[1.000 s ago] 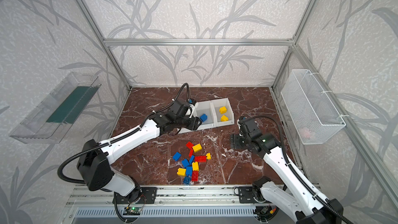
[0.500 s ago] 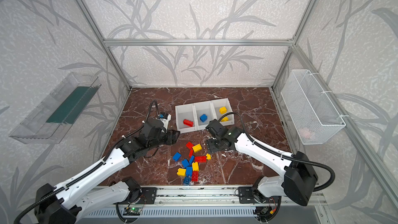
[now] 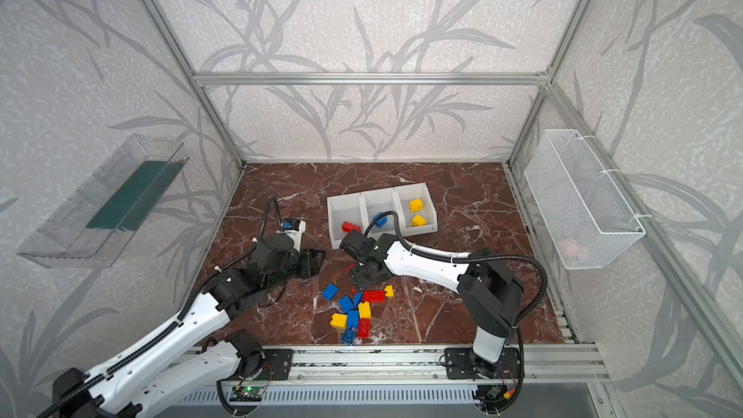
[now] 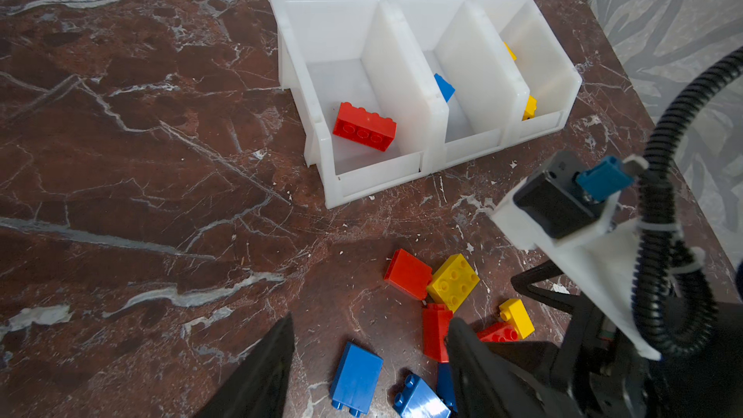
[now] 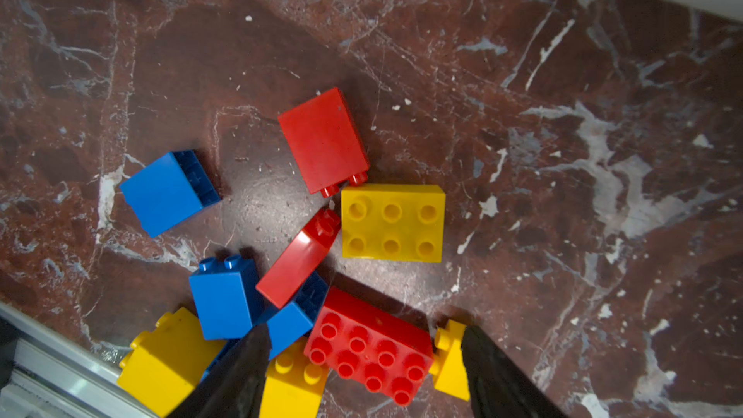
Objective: Sort the legos into containers by color
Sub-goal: 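Lower the right gripper onto a blue brick in the pile and grasp it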
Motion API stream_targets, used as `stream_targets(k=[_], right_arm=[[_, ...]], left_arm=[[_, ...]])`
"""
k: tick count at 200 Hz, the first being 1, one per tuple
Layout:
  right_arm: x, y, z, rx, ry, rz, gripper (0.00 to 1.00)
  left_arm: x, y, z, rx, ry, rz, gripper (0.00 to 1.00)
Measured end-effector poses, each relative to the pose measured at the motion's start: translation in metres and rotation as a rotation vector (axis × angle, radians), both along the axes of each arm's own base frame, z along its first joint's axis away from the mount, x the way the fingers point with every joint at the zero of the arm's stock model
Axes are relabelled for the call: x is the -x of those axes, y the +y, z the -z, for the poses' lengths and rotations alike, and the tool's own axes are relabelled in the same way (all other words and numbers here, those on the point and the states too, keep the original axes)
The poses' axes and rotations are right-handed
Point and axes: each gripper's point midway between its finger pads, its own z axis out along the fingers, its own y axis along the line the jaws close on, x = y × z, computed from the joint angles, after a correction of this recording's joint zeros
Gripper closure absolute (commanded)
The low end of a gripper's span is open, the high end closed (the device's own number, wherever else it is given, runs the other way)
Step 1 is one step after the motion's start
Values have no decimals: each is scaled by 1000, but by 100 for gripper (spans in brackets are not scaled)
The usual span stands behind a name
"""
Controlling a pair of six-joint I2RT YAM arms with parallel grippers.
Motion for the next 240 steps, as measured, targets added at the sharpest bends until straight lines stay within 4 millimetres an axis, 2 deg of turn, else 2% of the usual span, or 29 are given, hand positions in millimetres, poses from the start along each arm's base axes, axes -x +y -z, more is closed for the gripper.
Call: stream_targets(k=[34,57,109,156,212,240], right_arm=[[0,8,-2,0,-8,-14,25],[12,13,-1,10,-6,-35,27],[26,20,0,3,6,-28,42],[27,21,6,7,24,15,43],[40,27,11,17,35,-15,42],[44,27,19,35,47,-23,48]], left_arm=[[0,1,2,-5,8,-3,36],[-1,3,2,-6,9,-8,36],[-1,7,8,-11,18,-24,36],[1,10,3,-1,2,-25,36],[3,12,8,-6,9,-30,35],[3,13,9,-7,12,-30,35]])
